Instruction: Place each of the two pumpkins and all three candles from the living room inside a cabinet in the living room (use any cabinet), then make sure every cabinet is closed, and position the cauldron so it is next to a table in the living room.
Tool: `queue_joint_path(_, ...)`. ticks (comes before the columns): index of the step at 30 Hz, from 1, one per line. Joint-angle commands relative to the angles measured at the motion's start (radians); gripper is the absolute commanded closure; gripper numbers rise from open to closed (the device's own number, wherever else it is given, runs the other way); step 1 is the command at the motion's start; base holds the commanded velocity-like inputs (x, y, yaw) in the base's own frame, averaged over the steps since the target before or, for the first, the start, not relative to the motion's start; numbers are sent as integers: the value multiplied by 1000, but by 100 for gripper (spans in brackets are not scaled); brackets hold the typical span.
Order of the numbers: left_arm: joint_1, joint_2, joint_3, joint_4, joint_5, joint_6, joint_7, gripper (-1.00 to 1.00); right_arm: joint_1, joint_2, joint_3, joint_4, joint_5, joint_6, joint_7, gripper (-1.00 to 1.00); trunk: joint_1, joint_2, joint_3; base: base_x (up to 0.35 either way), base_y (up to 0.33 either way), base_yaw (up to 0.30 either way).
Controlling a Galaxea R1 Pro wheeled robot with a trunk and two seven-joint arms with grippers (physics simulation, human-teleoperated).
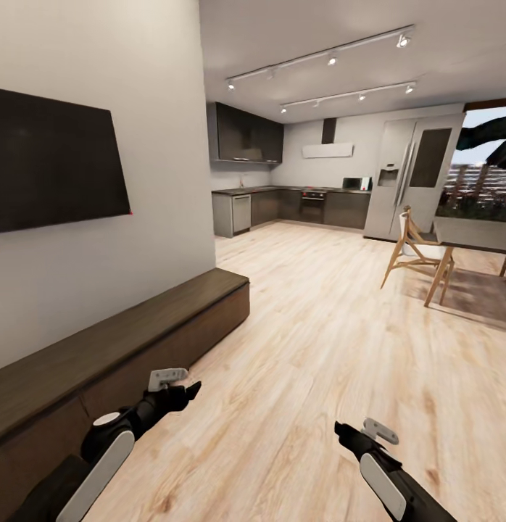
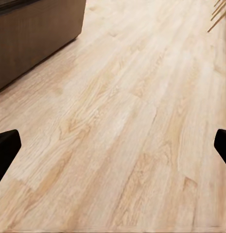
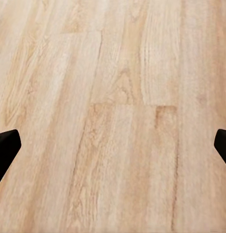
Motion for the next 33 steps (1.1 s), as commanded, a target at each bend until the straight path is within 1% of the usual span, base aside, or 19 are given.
queue_joint_path(1,-1,0,-3,-3,9,9,10,-100,-1,-1,6,-2,-5,4,-8,-100,0,-1,-1,0,0,-220)
queue_joint_path(3,-1,-4,-3,-4,7,26,11,-100,-1,-1,6,0,-6,7,-7,-100,0,-1,-1,0,0,-254)
queue_joint_path(9,-1,-5,2,-1,10,33,10,-100,-1,-1,6,26,-6,6,-7,-100,0,-1,-3,17,2,-272)
queue_joint_path(16,-1,-6,2,0,10,34,11,-100,-1,-1,6,33,-9,4,-7,-100,0,-1,-7,252,39,-266)
queue_joint_path(18,-1,-6,2,0,10,34,11,-100,-1,-1,6,34,-26,3,-7,-100,0,-1,-9,326,8,-249)
queue_joint_path(20,-1,-7,1,0,10,35,12,-100,-1,-1,6,39,-60,2,-6,-100,0,-1,-11,332,3,-245)
queue_joint_path(23,-1,-7,0,0,10,35,13,-100,-1,0,5,69,-96,-2,-4,-100,0,-1,-14,335,1,-238)
queue_joint_path(25,-1,-7,0,0,10,35,13,-100,-1,0,5,90,-112,-3,-1,-100,0,-1,-15,336,0,-204)
queue_joint_path(33,-1,-8,0,1,11,35,15,-100,-1,-1,6,104,-119,-37,3,-100,0,-1,-17,334,-27,-37)
